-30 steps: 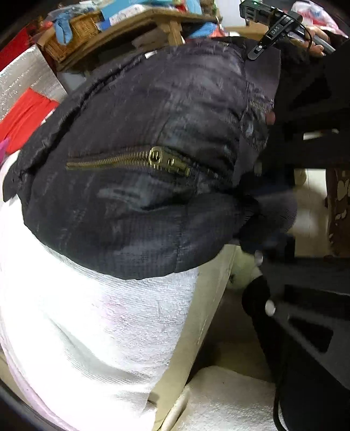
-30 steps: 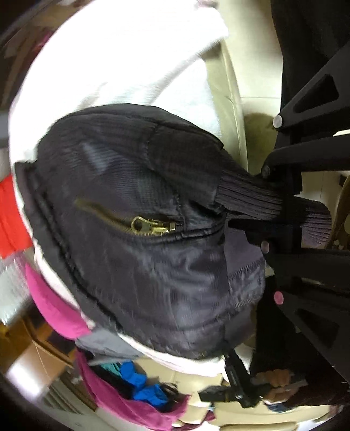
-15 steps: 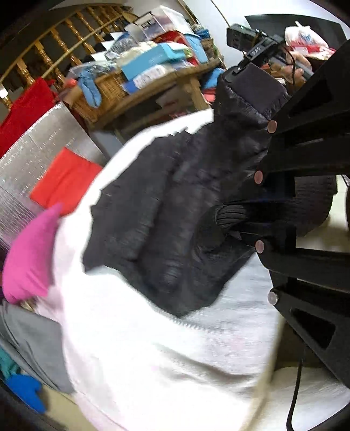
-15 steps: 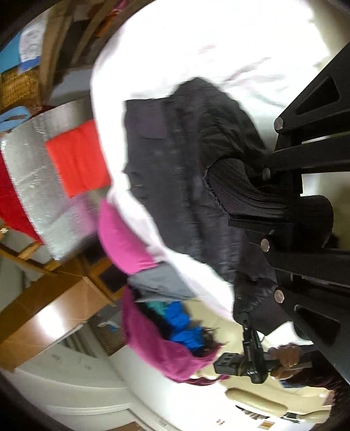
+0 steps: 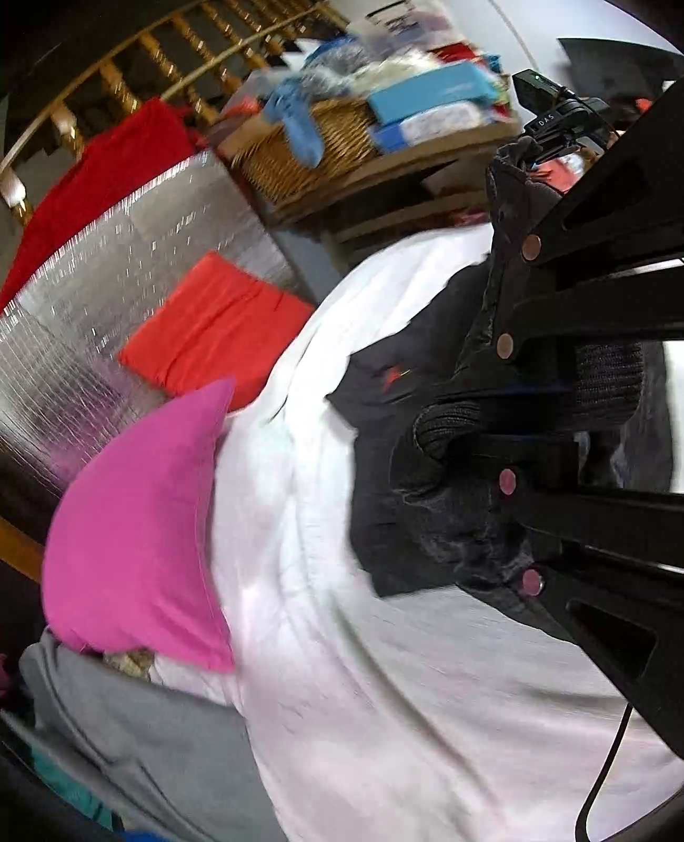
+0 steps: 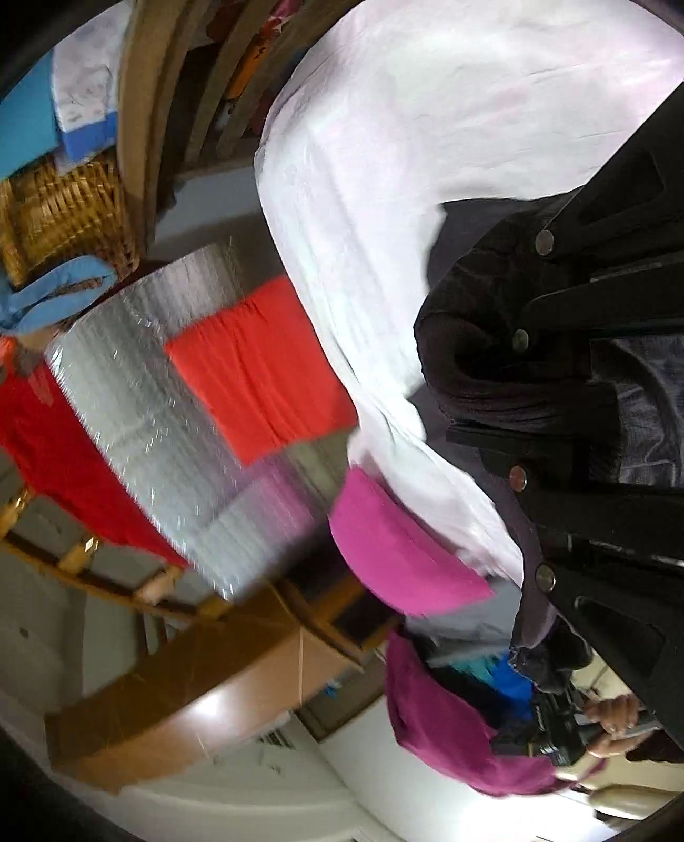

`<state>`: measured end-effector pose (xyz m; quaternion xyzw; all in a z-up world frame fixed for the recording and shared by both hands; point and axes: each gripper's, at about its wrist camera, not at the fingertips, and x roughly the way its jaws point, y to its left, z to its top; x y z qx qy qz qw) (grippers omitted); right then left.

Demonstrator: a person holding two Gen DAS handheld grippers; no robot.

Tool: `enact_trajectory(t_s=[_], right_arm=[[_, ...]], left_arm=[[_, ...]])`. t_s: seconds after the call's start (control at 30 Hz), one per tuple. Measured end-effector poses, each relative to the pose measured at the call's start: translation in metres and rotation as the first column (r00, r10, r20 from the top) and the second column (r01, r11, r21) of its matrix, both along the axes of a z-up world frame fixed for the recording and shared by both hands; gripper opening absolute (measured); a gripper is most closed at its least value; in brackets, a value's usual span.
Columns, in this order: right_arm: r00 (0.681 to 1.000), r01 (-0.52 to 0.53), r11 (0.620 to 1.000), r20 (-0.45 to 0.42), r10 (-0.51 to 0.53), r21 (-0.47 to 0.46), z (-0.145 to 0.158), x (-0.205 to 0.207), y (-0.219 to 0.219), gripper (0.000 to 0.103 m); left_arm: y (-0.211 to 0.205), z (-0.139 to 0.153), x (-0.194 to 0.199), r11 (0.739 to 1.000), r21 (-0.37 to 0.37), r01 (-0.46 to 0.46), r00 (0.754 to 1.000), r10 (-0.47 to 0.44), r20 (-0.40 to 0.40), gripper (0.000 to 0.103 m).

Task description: Fold large clothes

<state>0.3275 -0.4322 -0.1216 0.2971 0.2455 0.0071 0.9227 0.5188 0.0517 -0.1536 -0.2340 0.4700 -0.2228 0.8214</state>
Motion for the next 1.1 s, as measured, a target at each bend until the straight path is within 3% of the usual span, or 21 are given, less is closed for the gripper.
enact_trajectory(t_s=[0.17,0.4,0.47,0.53,0.57,0.63,0.67,0.7,0.73,0.77,0.87,0.93,1.0,1.1], right_arm=[[0.994,0.069,0.998,-0.090,-0.067,0.013,-0.048,0.096,-0.027,0.010],[0.976,0.148,0.986,-0.175,-0.133,0.072,-0.125,0.167,-0.057,0.010],[0.969,0.163,0.976,-0.207,-0.131,0.144,-0.145,0.176,-0.068,0.010],[0.971,0.163,0.948,-0.216,-0.104,0.273,-0.158,0.176,-0.082,0.013],[0.977,0.145,0.929,-0.196,-0.081,0.341,-0.161,0.173,-0.090,0.016],[0.989,0.111,0.884,-0.138,-0.053,0.455,-0.160,0.163,-0.102,0.034],[0.992,0.115,0.862,-0.100,-0.076,0.494,-0.157,0.152,-0.110,0.067],[0.991,0.132,0.855,-0.063,-0.116,0.502,-0.150,0.137,-0.116,0.085],[0.986,0.160,0.858,-0.032,-0.165,0.488,-0.141,0.122,-0.122,0.102],[0.979,0.181,0.866,0.002,-0.205,0.467,-0.133,0.107,-0.126,0.102],[0.980,0.166,0.887,0.031,-0.199,0.432,-0.113,0.064,-0.130,0.102],[0.984,0.150,0.903,0.028,-0.176,0.403,-0.105,0.033,-0.122,0.102],[0.987,0.137,0.913,0.029,-0.160,0.384,-0.101,-0.002,-0.109,0.102],[0.987,0.133,0.898,0.022,-0.156,0.419,-0.107,-0.040,-0.090,0.102]], left_arm=[[-0.024,-0.049,0.074,0.999,0.034,-0.020,0.997,0.023,-0.074,0.011],[-0.041,-0.109,0.130,0.998,0.053,-0.044,0.993,0.049,-0.108,0.013],[-0.046,-0.123,0.136,0.997,0.060,-0.051,0.991,0.058,-0.123,0.016],[-0.045,-0.124,0.134,0.997,0.043,-0.067,0.990,0.072,-0.120,0.017],[-0.044,-0.122,0.131,0.997,0.028,-0.066,0.992,0.069,-0.108,0.018],[-0.039,-0.112,0.123,0.998,-0.014,-0.059,0.996,0.058,-0.071,0.027],[-0.035,-0.105,0.117,0.997,-0.040,-0.063,0.997,0.061,-0.039,0.039],[-0.028,-0.094,0.108,0.995,-0.052,-0.090,0.996,0.091,0.013,0.057],[-0.023,-0.085,0.100,0.991,-0.047,-0.126,0.990,0.128,0.053,0.068],[-0.015,-0.074,0.088,0.983,-0.037,-0.182,0.978,0.185,0.098,0.083],[-0.001,-0.052,0.050,0.972,-0.051,-0.231,0.965,0.236,0.117,0.083],[0.001,-0.042,0.014,0.968,-0.015,-0.250,0.960,0.250,0.123,0.083],[0.005,-0.042,-0.022,0.962,0.008,-0.274,0.956,0.271,0.115,0.084],[0.011,-0.059,-0.079,0.943,0.026,-0.330,0.942,0.328,0.064,0.084]])
